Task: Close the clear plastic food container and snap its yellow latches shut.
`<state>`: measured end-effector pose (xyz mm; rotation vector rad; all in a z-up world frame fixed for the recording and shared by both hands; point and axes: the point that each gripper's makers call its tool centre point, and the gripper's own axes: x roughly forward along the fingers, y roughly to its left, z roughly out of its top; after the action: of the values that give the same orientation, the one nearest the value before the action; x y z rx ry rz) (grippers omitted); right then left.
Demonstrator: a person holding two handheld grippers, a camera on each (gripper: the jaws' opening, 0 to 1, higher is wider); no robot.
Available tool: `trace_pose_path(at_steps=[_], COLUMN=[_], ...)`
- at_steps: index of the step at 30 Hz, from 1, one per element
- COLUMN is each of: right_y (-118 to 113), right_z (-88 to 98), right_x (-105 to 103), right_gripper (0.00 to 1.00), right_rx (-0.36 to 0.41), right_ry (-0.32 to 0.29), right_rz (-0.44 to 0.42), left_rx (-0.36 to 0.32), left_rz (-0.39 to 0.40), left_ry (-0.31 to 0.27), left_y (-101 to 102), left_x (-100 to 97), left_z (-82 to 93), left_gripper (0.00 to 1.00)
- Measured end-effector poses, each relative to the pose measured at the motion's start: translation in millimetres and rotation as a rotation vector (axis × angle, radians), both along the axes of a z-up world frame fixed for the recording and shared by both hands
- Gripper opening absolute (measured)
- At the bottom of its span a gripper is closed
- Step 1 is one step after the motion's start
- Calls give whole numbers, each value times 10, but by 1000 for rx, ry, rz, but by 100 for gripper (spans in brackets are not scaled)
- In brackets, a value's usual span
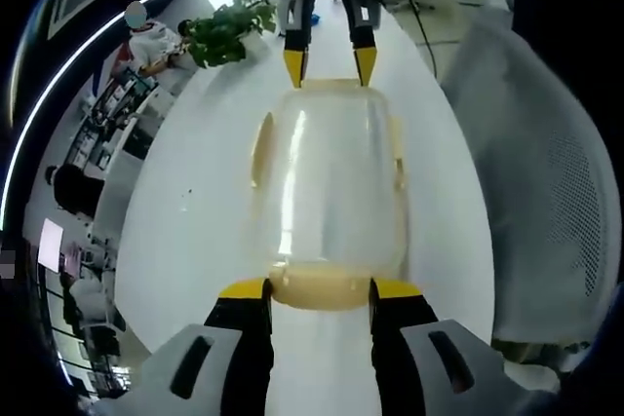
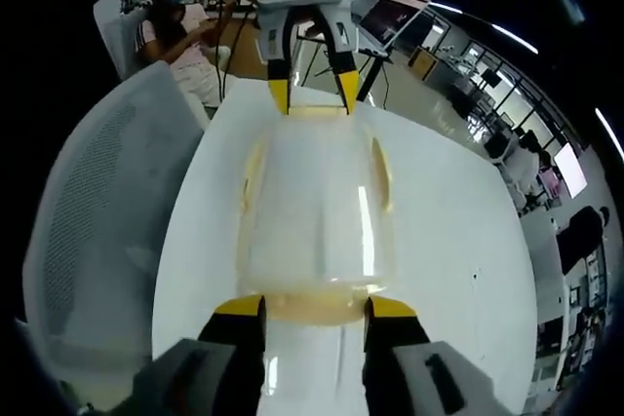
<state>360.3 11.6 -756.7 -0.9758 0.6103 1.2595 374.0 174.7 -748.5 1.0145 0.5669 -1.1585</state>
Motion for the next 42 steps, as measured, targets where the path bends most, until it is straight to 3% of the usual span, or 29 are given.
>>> trace_pose_path(at_steps=[8,10,17,31,42], right_y=[-102,-127,-261,-531,-743], right_z=[-4,-30,-83,-181,-289], right_x=[14,-29,-69,23,104], right_gripper=[36,37,37,37,37], right_rx=[19,24,34,43,47], right_ry=[-21,15,49,46,98], right_rz=[-3,-11,-9,-23,-28], left_rx=[6,9,7,23,34], left_rz=[-5,-11,-15,-29,-40], left_ry=[-22,-3,40,19,64], left_y=[-113,-147,-277,-558,-769], left_x=[27,9,-35,69,172], left_z=[13,-13,-88,-148,-257], left_gripper=[36,36,36,36,36])
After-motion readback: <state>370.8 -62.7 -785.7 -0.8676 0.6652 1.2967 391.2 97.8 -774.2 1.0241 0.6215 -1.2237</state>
